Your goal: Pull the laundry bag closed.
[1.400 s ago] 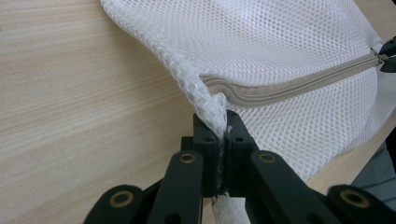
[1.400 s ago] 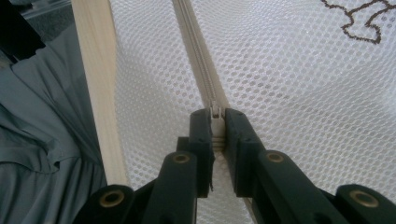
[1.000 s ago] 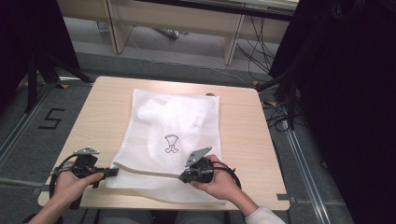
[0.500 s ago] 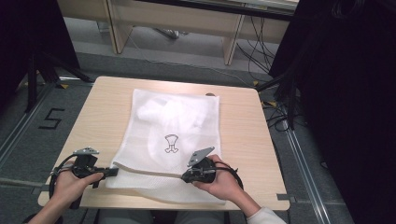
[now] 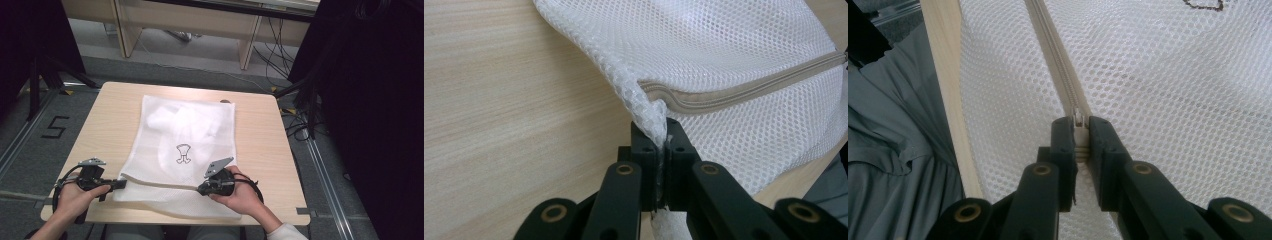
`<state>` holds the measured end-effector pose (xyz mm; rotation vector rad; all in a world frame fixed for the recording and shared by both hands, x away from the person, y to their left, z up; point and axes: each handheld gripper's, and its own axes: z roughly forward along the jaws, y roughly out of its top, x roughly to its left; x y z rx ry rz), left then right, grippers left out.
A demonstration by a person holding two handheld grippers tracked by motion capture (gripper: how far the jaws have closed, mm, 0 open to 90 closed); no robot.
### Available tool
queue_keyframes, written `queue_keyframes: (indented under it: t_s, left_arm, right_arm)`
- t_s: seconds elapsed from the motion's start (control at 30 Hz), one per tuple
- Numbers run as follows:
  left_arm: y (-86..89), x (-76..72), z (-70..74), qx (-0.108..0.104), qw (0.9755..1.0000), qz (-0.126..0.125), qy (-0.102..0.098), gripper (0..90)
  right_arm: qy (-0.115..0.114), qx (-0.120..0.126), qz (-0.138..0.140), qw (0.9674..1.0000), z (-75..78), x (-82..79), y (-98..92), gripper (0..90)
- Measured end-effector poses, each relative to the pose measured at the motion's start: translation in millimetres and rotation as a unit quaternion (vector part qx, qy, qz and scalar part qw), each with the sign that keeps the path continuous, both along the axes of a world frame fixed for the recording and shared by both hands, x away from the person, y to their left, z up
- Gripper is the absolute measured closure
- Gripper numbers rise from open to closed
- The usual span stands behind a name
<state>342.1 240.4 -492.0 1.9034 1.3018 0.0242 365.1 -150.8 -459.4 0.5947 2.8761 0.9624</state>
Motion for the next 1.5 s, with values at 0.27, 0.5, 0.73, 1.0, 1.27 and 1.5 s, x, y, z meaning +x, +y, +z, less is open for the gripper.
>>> queue_keyframes:
  t_s: [0.27,0.5,0.73,1.0,1.27,1.5]
  left_arm:
    - [0.0,-0.2,0.2,-0.001,1.0,0.0,0.0,85.6]
    - [1.5,0.4,0.2,0.009,1.0,-0.003,0.0,85.6]
    - [3.2,0.5,0.8,0.016,0.9998,-0.014,0.001,85.6]
    - [1.3,0.4,0.0,0.008,1.0,0.001,0.0,85.6]
    - [1.4,0.5,0.0,0.007,1.0,0.0,0.001,85.6]
    - [1.3,0.4,0.0,0.008,1.0,0.001,0.0,85.6]
  right_arm:
    - [0.0,0.001,0.001,1.0,0.7,-0.4,-0.3,82.7]
    - [0.001,-0.002,-0.003,1.0,1.3,-0.2,-2.6,82.6]
    - [0.004,-0.001,-0.014,0.9999,1.7,-1.3,-7.3,82.7]
    - [0.002,0.002,-0.017,0.9999,2.1,-2.1,-8.9,82.6]
    - [0.005,0.002,-0.019,0.9998,2.5,-2.4,-11.2,82.6]
    - [0.003,0.004,-0.022,0.9997,2.7,-3.0,-12.9,82.6]
